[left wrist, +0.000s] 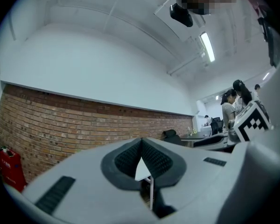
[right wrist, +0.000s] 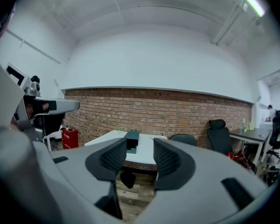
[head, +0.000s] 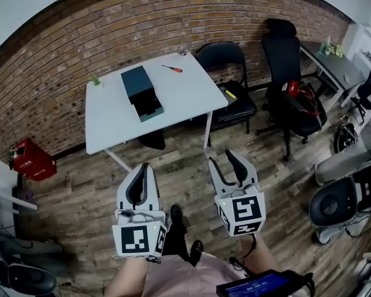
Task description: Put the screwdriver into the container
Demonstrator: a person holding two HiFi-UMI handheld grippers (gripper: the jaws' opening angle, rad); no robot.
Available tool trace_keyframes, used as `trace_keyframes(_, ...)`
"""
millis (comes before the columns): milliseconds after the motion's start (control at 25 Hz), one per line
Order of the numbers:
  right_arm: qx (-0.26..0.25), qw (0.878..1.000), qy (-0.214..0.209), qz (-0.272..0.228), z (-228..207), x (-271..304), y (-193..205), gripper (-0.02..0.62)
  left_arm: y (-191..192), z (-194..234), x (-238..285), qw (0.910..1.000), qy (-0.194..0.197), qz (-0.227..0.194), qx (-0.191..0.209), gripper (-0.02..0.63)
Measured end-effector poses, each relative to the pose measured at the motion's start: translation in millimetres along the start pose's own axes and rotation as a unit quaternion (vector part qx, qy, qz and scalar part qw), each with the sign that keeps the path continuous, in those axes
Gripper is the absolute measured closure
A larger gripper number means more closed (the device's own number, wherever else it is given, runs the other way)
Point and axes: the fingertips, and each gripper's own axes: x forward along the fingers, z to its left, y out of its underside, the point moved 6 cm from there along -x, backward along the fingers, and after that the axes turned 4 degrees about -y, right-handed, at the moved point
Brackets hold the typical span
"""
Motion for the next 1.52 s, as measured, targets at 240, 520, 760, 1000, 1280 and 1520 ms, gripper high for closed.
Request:
trace_keyframes(240, 0.006, 1.000, -0.004, 0.017, -18, 57, 9, 0.411, 21, 18, 55, 0.9998, -0.001, 0.016, -0.007, 0.594)
trace_keyframes(520, 0.017, 0.999, 0.008, 0.027, -45, 133, -2, 0.413, 29, 44, 142, 0.9994, 0.023, 0.024, -0.007, 0.594)
trace_keyframes(760, 0.014, 0.999, 0.029, 0.020, -69, 194, -22, 0.417, 25, 67, 213, 0.9989, 0.045, 0.013, -0.007, 0.594)
trace_keyframes(1000, 0.009, 0.999, 0.047, 0.017, -89, 240, -37, 0.419, 27, 82, 269, 0.9977, 0.066, 0.004, -0.010, 0.594)
trace_keyframes(1280, 0.002, 0.998, 0.062, 0.017, -110, 272, -44, 0.422, 37, 83, 309, 0.9959, 0.089, 0.003, -0.018, 0.594)
trace_keyframes(1520, -0.002, 0.998, 0.062, 0.018, -126, 292, -45, 0.422, 47, 78, 331, 0.9953, 0.094, 0.011, -0.019, 0.594)
